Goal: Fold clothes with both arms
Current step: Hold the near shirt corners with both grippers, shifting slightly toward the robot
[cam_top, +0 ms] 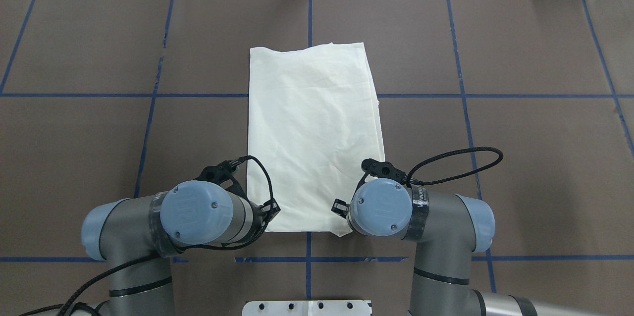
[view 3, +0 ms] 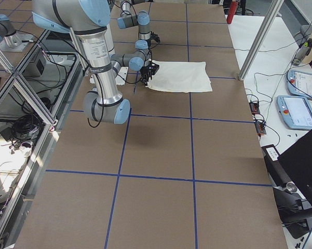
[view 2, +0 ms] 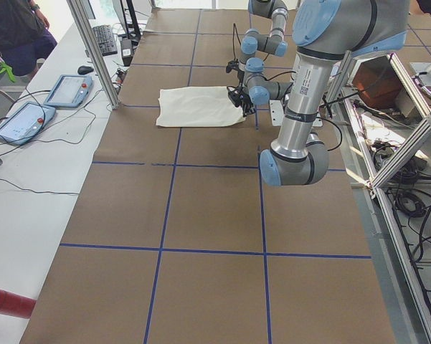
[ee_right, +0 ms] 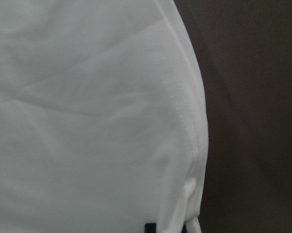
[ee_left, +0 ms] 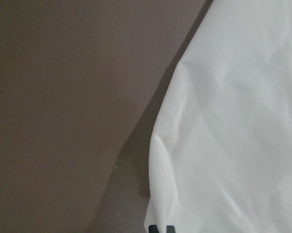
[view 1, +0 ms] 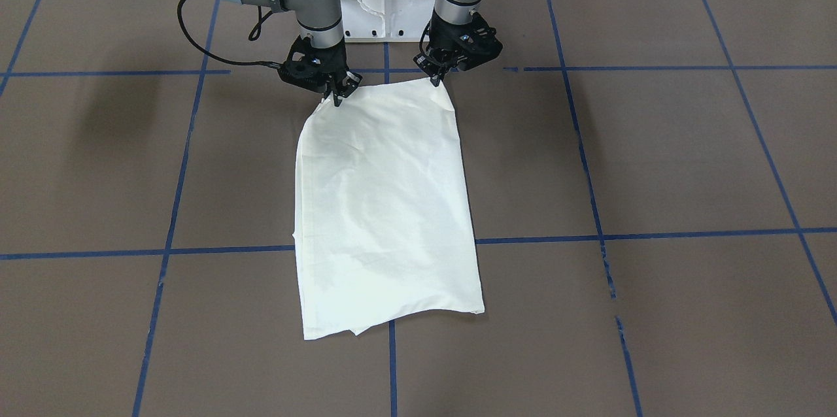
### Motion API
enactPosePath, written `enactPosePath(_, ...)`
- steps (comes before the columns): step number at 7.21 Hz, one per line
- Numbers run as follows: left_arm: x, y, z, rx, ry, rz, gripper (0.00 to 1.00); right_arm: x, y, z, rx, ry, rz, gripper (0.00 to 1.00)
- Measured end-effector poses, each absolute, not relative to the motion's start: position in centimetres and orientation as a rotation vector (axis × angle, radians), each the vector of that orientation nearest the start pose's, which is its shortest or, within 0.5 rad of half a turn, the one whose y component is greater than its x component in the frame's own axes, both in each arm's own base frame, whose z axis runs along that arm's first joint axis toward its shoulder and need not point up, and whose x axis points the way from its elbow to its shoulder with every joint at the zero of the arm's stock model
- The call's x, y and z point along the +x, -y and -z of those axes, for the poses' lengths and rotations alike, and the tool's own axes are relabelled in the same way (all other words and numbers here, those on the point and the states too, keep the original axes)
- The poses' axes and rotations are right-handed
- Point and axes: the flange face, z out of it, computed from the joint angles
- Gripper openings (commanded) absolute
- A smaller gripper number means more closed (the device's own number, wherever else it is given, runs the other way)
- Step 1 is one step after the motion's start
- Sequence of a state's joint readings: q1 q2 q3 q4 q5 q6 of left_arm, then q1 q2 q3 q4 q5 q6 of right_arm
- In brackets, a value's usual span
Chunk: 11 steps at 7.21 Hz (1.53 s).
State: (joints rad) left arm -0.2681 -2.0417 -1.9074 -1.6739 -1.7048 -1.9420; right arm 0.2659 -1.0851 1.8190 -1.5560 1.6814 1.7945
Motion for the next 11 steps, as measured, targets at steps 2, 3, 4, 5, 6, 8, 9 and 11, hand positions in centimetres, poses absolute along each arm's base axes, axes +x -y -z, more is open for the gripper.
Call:
enactPosePath(2, 55.0, 27.6, -24.0, -0.173, -0.913, 0.533, 0.0, -57.3, 28.8, -27.7, -0.092, 0.764, -0.427, 0.0)
enactPosePath(3, 54.8, 27.6, -24.1, -0.174, -0.913, 0.533, 0.0, -56.9, 28.9, -27.3, -0.095, 0.774, -0.427, 0.0)
enactPosePath(4, 54.5, 27.4, -24.0, -0.174, -0.917, 0.532, 0.0, -56.3, 28.8, -26.8, -0.099, 0.788, -0.424, 0.0)
enactPosePath(5, 53.9, 27.1, -23.4, -0.176, -0.932, 0.527, 0.0, -55.5, 28.5, -26.2, -0.107, 0.806, -0.416, 0.0)
enactPosePath(6, 53.1, 26.6, -22.7, -0.179, -0.95, 0.52, 0.0, -54.4, 27.7, -25.5, -0.114, 0.829, -0.403, 0.0)
enactPosePath(8, 51.6, 24.3, -22.1, -0.197, -0.97, 0.487, 0.0, -52.1, 24.4, -24.0, -0.137, 0.883, -0.351, 0.0)
enactPosePath(9, 50.6, 22.7, -22.1, -0.21, -0.971, 0.467, 0.0, -51.0, 22.9, -23.2, -0.163, 0.907, -0.321, 0.0)
enactPosePath(11, 49.4, 20.6, -21.7, -0.233, -0.98, 0.439, 0.0, -49.9, 21.5, -22.4, -0.208, 0.931, -0.283, 0.0)
